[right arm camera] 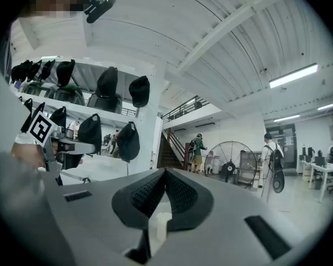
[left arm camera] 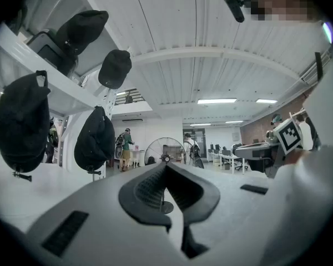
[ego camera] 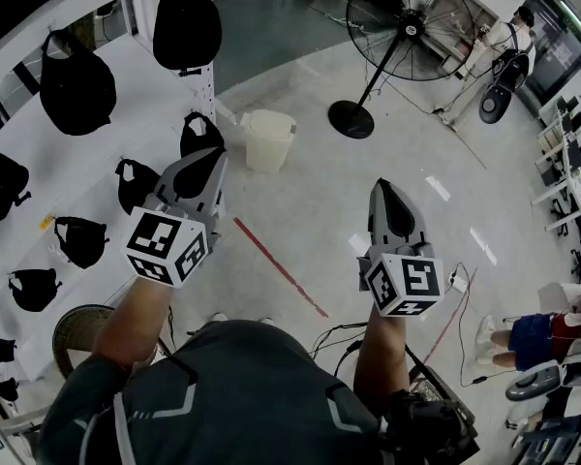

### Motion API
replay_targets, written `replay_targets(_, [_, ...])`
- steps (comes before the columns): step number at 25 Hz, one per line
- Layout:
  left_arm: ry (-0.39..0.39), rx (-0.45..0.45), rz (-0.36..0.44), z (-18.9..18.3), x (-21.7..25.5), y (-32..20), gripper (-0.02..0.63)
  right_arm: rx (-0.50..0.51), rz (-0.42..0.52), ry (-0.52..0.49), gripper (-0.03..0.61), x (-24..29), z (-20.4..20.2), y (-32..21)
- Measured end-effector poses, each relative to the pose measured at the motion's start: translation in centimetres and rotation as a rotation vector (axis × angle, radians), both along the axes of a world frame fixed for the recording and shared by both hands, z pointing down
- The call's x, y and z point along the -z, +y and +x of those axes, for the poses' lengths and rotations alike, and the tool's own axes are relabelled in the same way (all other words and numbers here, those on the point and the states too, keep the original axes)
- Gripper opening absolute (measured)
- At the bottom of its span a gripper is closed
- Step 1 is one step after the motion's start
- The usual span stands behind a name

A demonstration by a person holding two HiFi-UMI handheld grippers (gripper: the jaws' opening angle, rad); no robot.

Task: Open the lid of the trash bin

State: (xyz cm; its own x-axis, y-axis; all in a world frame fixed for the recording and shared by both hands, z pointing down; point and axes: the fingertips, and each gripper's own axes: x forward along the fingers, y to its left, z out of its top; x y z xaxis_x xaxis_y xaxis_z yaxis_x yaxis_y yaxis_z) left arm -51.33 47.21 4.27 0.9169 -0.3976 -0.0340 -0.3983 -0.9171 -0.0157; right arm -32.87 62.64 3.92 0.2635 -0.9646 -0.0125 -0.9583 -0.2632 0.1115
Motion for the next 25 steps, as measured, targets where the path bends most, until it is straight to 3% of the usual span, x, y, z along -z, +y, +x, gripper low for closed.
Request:
replay_targets(15, [0.007,-0.002,-0.004,1.7,0.1,1.5,0.008,-0.001,0.033,-0.019,0.026,0.3,2.0,1.5])
replay_targets(25, [-0.01,-0.014,0.004,5.8,-0.5,2.5,0.008,0.022,0.055,-0.034,0.026,-0.5,4.9,2.6])
